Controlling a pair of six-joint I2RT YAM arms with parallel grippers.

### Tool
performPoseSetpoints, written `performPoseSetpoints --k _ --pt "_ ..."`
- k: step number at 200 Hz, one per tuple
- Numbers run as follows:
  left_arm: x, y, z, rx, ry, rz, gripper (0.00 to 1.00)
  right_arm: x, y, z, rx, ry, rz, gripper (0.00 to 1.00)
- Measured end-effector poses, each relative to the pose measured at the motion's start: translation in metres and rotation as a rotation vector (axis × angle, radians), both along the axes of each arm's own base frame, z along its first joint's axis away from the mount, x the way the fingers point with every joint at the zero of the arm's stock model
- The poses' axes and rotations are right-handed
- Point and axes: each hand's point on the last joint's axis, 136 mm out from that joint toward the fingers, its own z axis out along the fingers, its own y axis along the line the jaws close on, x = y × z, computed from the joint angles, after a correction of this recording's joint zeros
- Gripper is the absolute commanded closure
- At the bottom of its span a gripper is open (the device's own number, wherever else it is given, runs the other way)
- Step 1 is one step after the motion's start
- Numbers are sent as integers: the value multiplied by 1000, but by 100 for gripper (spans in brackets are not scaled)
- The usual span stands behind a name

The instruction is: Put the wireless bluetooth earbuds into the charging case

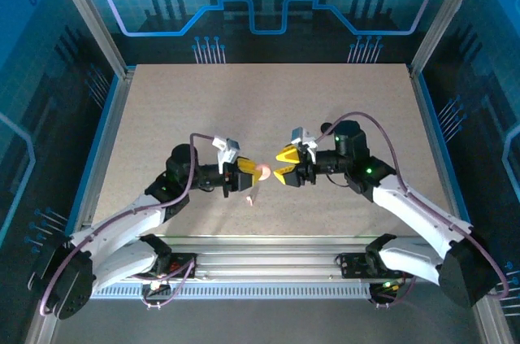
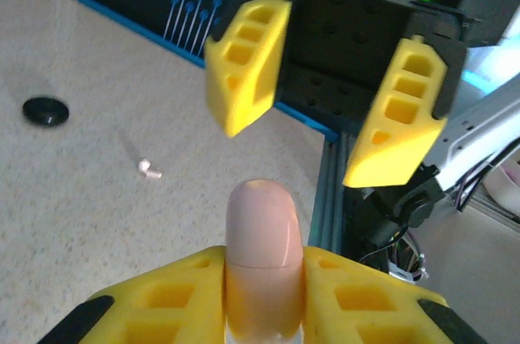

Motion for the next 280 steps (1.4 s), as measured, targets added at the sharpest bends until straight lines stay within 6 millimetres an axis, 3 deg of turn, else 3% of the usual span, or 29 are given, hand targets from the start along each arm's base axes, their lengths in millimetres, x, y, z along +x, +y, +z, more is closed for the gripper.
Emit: performPoseSetpoints --k 67,89,132,164,178,208,236,280 --pt "-12 0 12 -45 -88 -53 75 -18 30 16 -1 57 216 64" --pt "-15 0 14 -52 -99 -60 75 -18 32 14 -10 73 239 68" --pt "-17 0 22 -70 -130 -63 75 -21 33 9 -29 104 272 67" --pt "-18 0 25 -78 -143 -66 75 -23 32 9 -32 103 283 83" --pt "-18 0 25 -79 -144 -65 70 -23 31 9 -33 97 284 87" --pt "-18 0 25 -74 -157 -62 50 -24 30 8 -40 104 287 87" --pt "-21 2 22 -49 -193 -60 44 -23 27 4 -84 95 262 86" --pt "-33 4 11 23 -256 -81 42 -21 22 13 -145 12 225 86"
